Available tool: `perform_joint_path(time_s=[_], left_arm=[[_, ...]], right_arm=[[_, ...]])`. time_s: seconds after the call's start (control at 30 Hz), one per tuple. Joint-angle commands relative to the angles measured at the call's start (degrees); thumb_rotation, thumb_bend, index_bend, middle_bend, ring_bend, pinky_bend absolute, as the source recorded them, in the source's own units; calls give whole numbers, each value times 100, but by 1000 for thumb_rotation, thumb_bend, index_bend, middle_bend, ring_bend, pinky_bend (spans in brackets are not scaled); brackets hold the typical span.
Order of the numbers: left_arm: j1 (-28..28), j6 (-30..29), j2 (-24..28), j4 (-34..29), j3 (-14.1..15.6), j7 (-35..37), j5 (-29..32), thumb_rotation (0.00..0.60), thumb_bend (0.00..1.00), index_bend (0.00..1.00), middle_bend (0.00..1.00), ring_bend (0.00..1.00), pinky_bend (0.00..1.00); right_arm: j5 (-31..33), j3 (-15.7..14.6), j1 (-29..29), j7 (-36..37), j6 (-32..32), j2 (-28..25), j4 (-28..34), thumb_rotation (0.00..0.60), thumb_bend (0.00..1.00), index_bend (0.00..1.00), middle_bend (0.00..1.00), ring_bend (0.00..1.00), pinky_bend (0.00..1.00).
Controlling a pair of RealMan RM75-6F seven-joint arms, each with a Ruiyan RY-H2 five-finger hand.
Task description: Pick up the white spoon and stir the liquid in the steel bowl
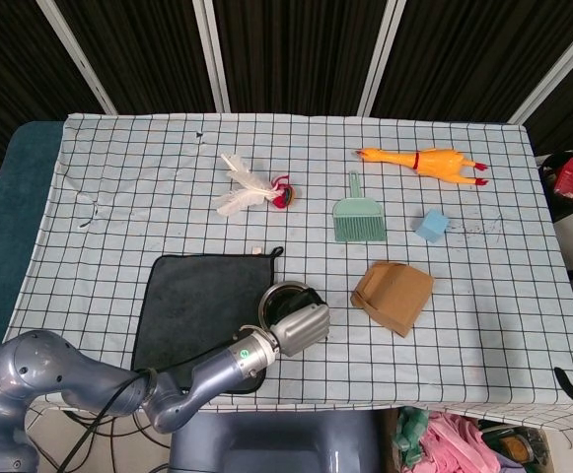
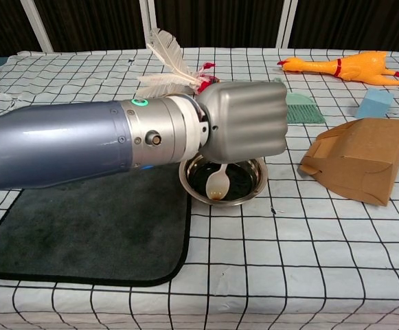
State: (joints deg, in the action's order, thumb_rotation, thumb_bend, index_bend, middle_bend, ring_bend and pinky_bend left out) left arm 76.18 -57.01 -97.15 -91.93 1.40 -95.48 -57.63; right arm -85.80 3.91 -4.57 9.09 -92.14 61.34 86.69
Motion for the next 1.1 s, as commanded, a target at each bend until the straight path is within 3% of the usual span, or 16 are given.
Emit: perform_joint_path(time_s=[0.03,0.33,1.1], left_arm=[[-6,-5,74,-28,42,-36,71,600,511,744,1000,1000,947],[42,71,53,177,116,-53,104,600,511,743,1000,1000,949],[428,397,-553,1288,-71,-170,328,600,511,743,1000,1000,949]], right_arm=[[4,3,-2,1,-5,-1,3,600,213,0,95,139,255],[-18,-13,1,-28,0,7,17,600,212,0,95,139,255],[16,22,-23,78,-58,-25,-22,600,211,0,95,139,255]])
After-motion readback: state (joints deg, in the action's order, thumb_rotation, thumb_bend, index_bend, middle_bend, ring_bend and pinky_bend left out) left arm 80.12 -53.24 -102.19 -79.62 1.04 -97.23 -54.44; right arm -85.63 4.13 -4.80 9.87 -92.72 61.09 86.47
